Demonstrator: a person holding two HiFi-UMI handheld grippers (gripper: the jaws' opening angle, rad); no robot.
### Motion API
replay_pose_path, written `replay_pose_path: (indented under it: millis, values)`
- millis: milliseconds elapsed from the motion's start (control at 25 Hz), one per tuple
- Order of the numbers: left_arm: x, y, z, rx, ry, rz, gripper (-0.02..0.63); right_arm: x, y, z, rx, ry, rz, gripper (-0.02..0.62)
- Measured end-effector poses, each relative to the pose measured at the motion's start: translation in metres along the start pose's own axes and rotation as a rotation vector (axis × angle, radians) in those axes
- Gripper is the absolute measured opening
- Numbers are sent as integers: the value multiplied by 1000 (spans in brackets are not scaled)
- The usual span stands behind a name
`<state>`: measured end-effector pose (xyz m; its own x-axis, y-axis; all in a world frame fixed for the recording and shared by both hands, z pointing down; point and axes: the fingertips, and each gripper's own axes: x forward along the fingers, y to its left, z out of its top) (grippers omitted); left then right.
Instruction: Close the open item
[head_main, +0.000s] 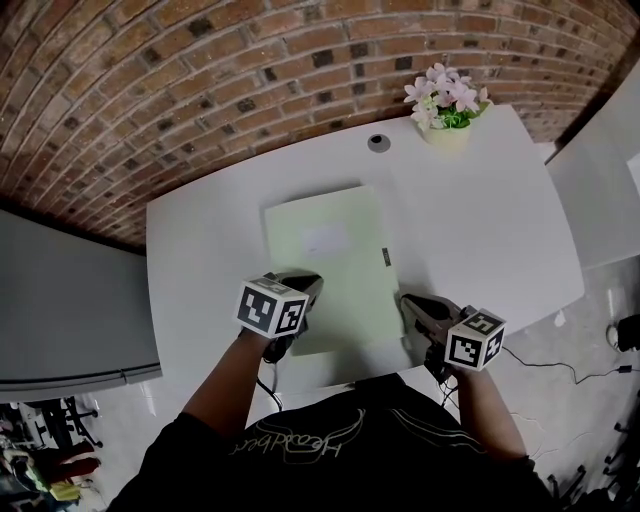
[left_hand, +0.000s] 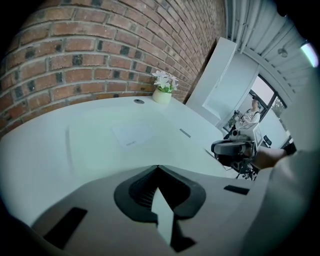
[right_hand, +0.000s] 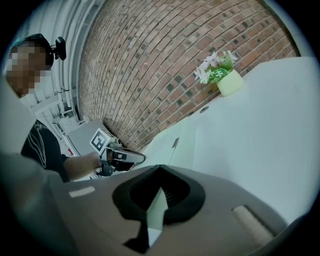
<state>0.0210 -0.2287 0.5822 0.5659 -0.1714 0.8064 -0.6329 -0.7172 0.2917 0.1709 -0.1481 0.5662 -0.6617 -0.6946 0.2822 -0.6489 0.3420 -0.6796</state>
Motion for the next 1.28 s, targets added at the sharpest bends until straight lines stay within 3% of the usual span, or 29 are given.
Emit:
replay_pose_path:
  millis: [800, 1280]
  values:
    - [2, -2, -2, -54, 6, -36, 2, 54, -2, 45, -296, 120, -10, 3]
    - [2, -4, -1, -69, 28, -56, 2, 80, -10, 43, -384, 226, 24, 3]
